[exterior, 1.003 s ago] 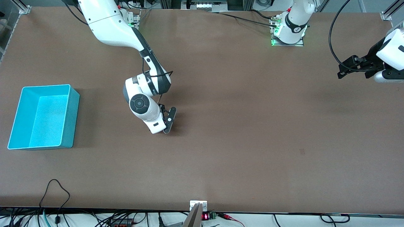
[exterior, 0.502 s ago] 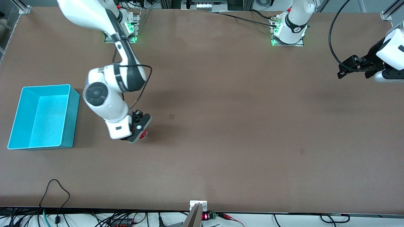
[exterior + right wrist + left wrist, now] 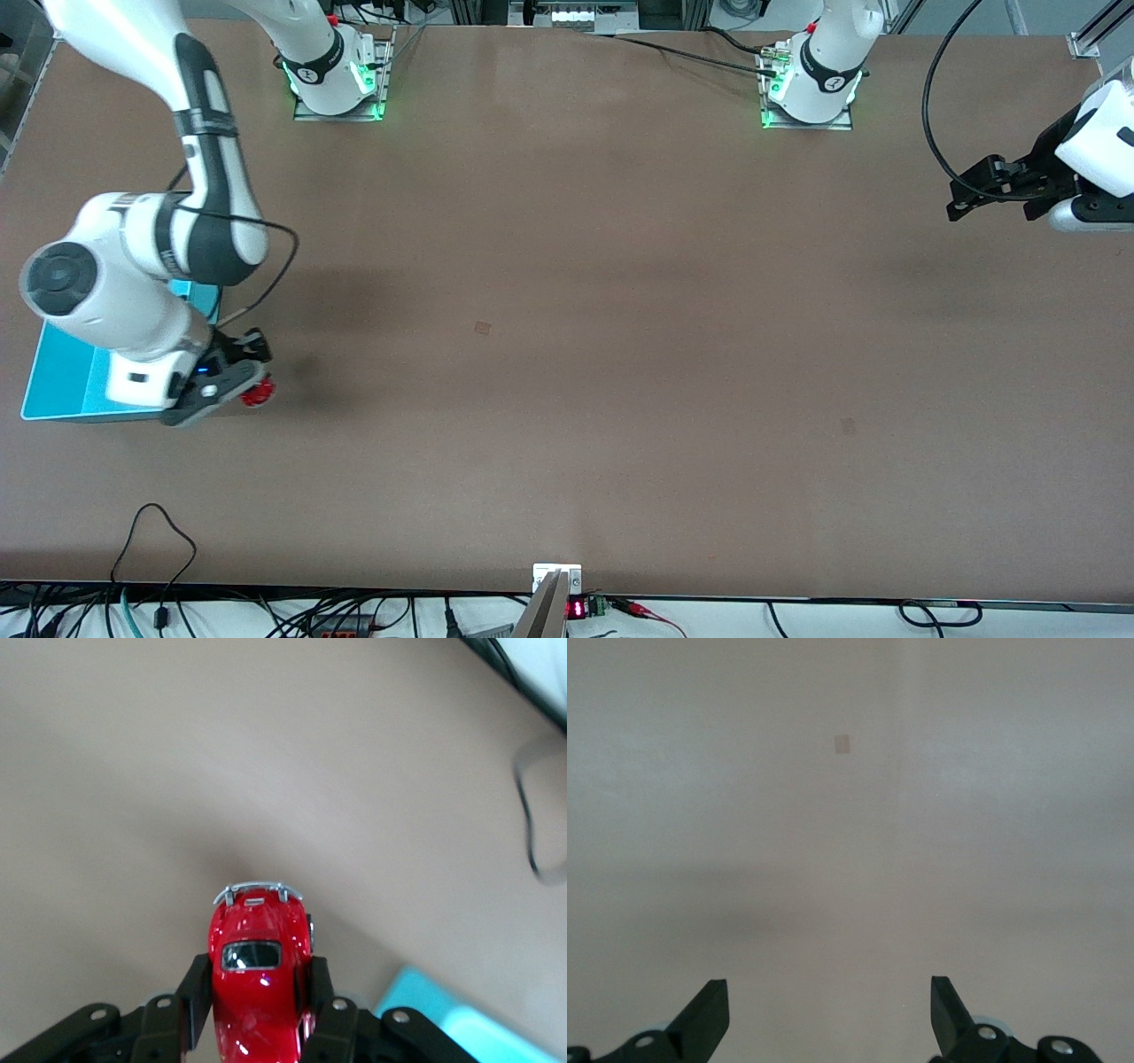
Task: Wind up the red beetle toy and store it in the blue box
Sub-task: 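Carry the red car with the right gripper over the blue box, then lower the car into the blue box and open the right gripper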
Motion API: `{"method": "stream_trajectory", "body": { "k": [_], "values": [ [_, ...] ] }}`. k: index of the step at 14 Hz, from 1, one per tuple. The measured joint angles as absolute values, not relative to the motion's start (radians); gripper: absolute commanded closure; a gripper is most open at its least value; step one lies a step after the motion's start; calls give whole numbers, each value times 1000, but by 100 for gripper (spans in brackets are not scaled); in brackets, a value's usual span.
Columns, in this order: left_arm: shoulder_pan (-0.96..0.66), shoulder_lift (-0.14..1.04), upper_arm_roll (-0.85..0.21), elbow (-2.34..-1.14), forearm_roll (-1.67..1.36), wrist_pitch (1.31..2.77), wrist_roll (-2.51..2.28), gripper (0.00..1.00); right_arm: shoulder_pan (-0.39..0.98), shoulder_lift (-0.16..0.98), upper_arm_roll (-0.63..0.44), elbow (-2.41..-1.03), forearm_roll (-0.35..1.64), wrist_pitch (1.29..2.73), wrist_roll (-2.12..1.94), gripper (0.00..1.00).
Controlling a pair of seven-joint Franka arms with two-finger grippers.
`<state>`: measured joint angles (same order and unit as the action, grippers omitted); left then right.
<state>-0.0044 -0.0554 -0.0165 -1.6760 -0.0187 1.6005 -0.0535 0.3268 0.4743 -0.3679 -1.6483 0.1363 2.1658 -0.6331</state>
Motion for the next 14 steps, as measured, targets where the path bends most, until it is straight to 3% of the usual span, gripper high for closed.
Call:
{"method": "stream_trajectory", "body": {
  "k": [5, 7, 14],
  "values": [
    [-5, -55, -17, -1676, -19, 1600, -54, 0, 152, 427, -368, -1715, 136, 2143, -541, 81],
    [-5, -55, -17, -1676, -19, 1600, -54, 0, 84, 427, -368, -1728, 137, 2143, -509, 86],
    [-5, -55, -17, -1676, -19, 1600, -54, 0, -42, 553, -365, -1755, 205, 2277, -503, 88]
  ]
}}
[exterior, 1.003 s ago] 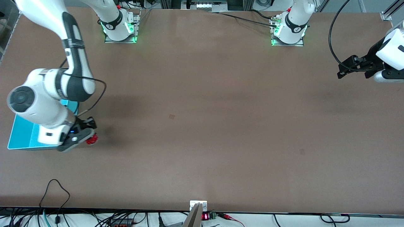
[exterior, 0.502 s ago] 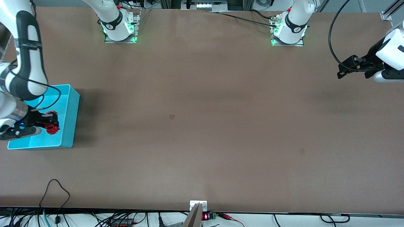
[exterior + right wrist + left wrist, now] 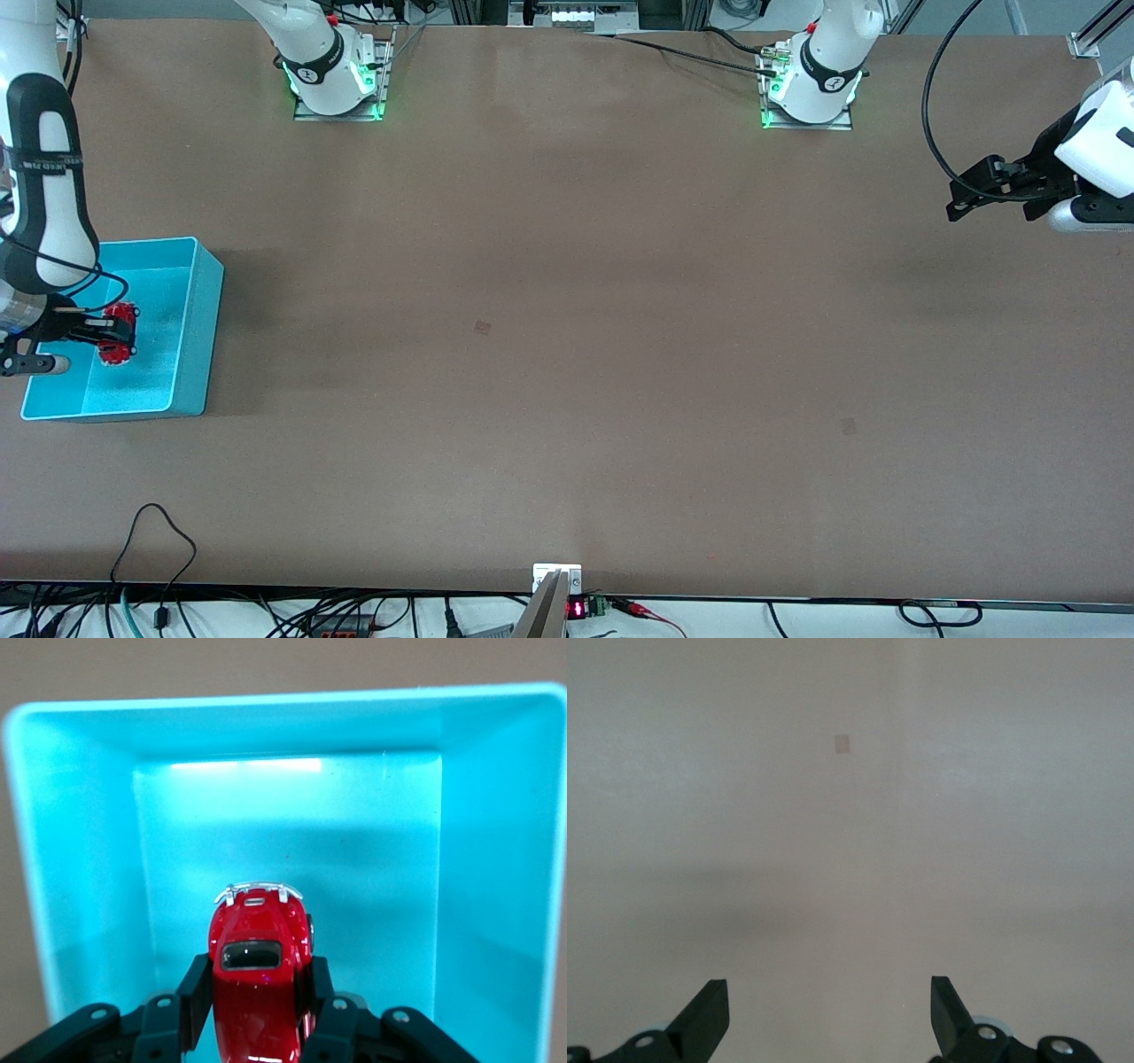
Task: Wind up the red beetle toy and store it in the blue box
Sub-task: 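Lower the car into the blue box and open the right gripper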
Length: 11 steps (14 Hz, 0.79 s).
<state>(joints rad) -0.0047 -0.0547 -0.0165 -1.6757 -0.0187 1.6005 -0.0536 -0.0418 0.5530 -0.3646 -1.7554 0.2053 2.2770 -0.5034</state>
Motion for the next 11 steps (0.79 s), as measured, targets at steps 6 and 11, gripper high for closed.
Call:
{"method": "stream_trajectory", "body": {
  "k": [6, 11],
  "values": [
    [-5, -54, -17, -1676, -19, 1600, -54, 0, -42, 618, -356, -1761, 256, 2306, -487, 87],
    [-5, -54, -17, -1676, -19, 1600, -54, 0, -42, 626, -356, -1823, 257, 2381, -487, 72]
  ]
}}
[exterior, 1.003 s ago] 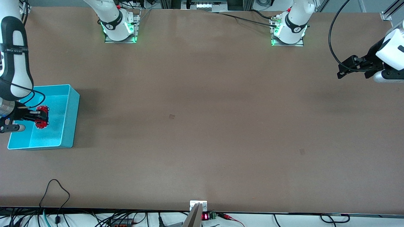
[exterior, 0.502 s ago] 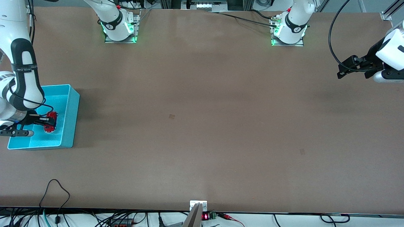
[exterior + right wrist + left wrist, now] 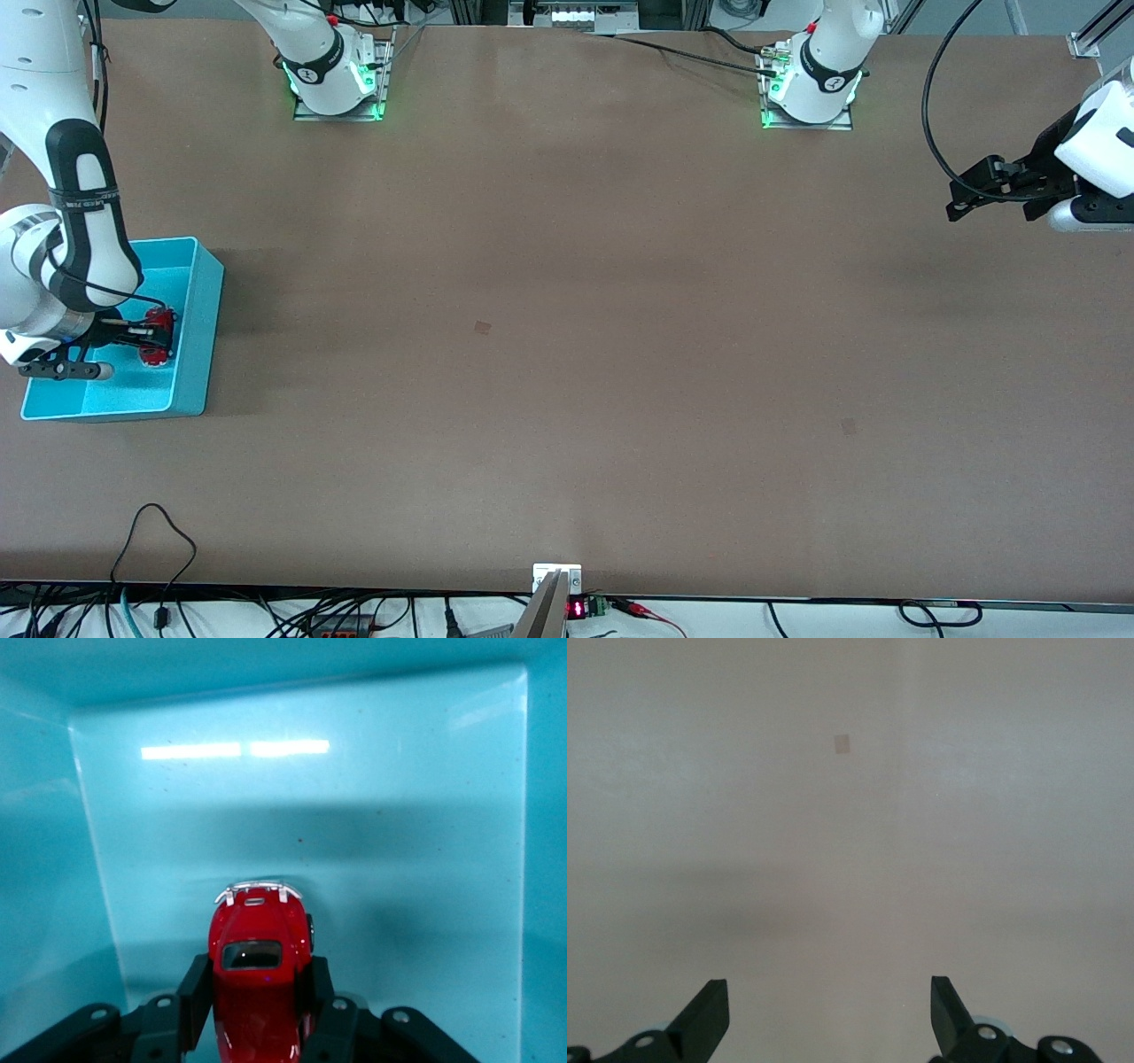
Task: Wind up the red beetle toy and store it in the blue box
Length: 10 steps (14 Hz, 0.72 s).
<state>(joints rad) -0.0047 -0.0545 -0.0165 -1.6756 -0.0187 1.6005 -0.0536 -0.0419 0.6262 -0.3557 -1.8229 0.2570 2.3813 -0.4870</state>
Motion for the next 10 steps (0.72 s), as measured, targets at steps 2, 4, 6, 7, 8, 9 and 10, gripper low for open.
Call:
{"method": "stream_trajectory", "body": {
  "k": [2, 4, 6, 7, 8, 9, 10],
  "values": [
    [-5, -54, -17, -1676, -19, 1600, -54, 0, -42, 633, -356, -1861, 282, 2461, -488, 19],
    [-5, -54, -17, -1676, -19, 1600, -54, 0, -42, 633, -356, -1864, 321, 2471, -491, 0],
    [-5, -54, -17, -1676, -19, 1600, -54, 0, -42, 638, -355, -1867, 336, 2476, -492, 0],
    [-5, -54, -17, -1676, -19, 1600, -54, 0, -42, 635, -354, -1866, 338, 2477, -492, 0],
    [-5, -54, -17, -1676, -19, 1600, -54, 0, -41, 628, -354, -1862, 339, 2476, -492, 0],
    [-5, -54, -17, -1676, -19, 1600, -54, 0, -40, 612, -353, -1857, 340, 2465, -492, 0],
    [-5, -54, -17, -1676, -19, 1600, -54, 0, -39, 588, -353, -1852, 341, 2435, -492, 0]
  ]
}}
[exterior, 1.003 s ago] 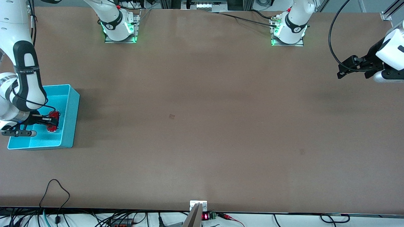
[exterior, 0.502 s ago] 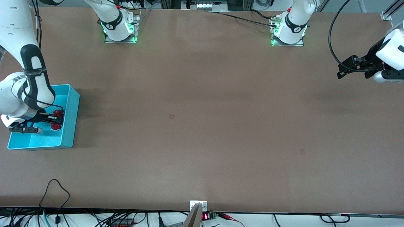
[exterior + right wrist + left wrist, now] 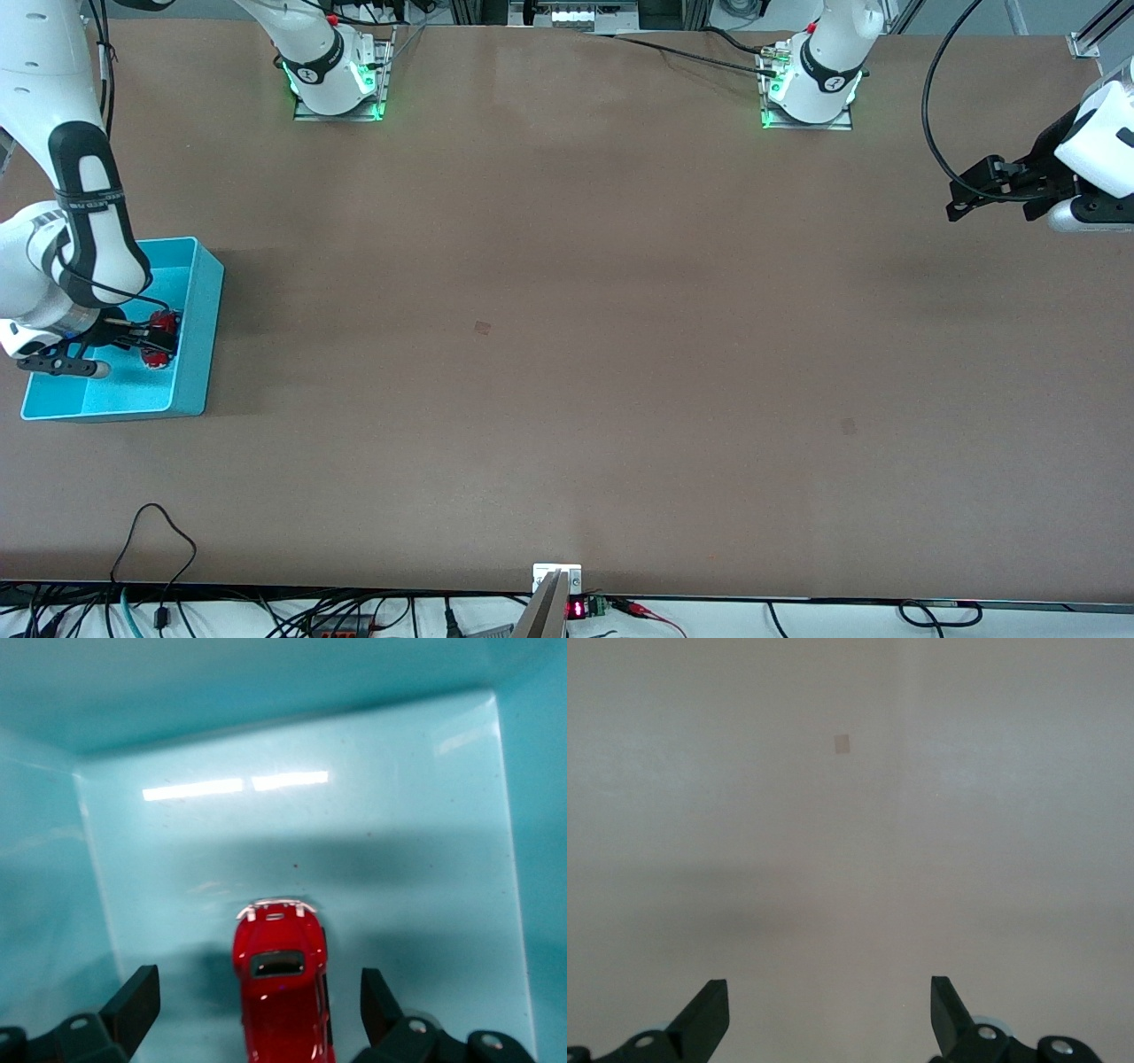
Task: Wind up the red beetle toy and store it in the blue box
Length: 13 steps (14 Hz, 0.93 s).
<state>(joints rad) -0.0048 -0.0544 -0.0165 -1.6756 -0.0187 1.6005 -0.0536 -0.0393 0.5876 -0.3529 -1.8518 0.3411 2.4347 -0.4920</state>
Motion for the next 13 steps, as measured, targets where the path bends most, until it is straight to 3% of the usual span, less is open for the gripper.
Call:
{"method": "stream_trajectory", "body": {
  "k": [5, 9, 13],
  "values": [
    [-5, -54, -17, -1676, -19, 1600, -54, 0, -31, 446, -347, -1822, 341, 2268, -492, 0],
    [-5, -54, -17, -1676, -19, 1600, -54, 0, -12, 390, -341, -1697, 329, 2070, -492, 0],
    [-5, -54, -17, -1675, -19, 1600, -54, 0, 13, 320, -311, -1651, 283, 1996, -453, 0]
  ]
}}
